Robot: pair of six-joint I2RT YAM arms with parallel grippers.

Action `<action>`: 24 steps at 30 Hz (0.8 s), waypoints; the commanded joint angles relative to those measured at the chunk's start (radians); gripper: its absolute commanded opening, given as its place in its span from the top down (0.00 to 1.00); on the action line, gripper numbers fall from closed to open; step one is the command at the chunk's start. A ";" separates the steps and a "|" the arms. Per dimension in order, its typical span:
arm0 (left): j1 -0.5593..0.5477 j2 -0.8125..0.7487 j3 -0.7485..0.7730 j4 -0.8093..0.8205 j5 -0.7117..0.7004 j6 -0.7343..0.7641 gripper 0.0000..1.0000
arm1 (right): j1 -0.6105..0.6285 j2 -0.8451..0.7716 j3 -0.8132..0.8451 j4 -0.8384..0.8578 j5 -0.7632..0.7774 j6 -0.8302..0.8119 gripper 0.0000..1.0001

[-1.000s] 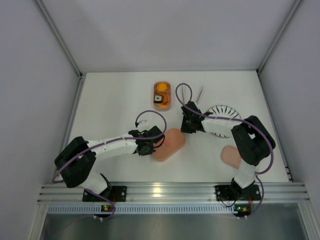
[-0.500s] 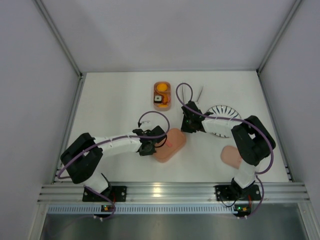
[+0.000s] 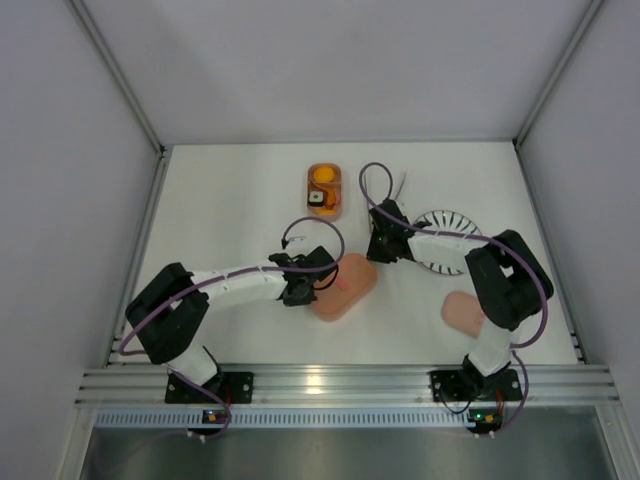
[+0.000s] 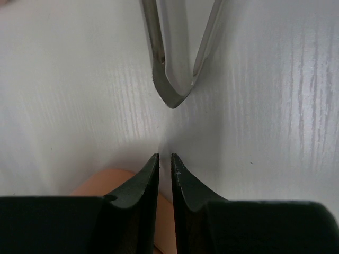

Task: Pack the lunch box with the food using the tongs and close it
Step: Close the box lid on the packing box.

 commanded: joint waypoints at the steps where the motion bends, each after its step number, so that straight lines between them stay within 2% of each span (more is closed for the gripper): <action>1: 0.007 0.004 0.045 0.079 -0.006 0.001 0.92 | -0.033 -0.033 0.018 -0.048 -0.007 -0.020 0.85; 12: 0.015 0.048 0.051 0.097 0.017 0.018 0.90 | -0.082 -0.081 0.015 -0.068 0.010 -0.037 0.84; 20: 0.015 0.050 0.050 0.099 0.017 0.013 0.90 | -0.154 -0.197 0.052 -0.125 0.049 -0.063 0.84; 24: 0.015 0.051 0.048 0.103 0.019 0.015 0.90 | -0.147 -0.271 0.061 -0.136 -0.028 -0.079 0.84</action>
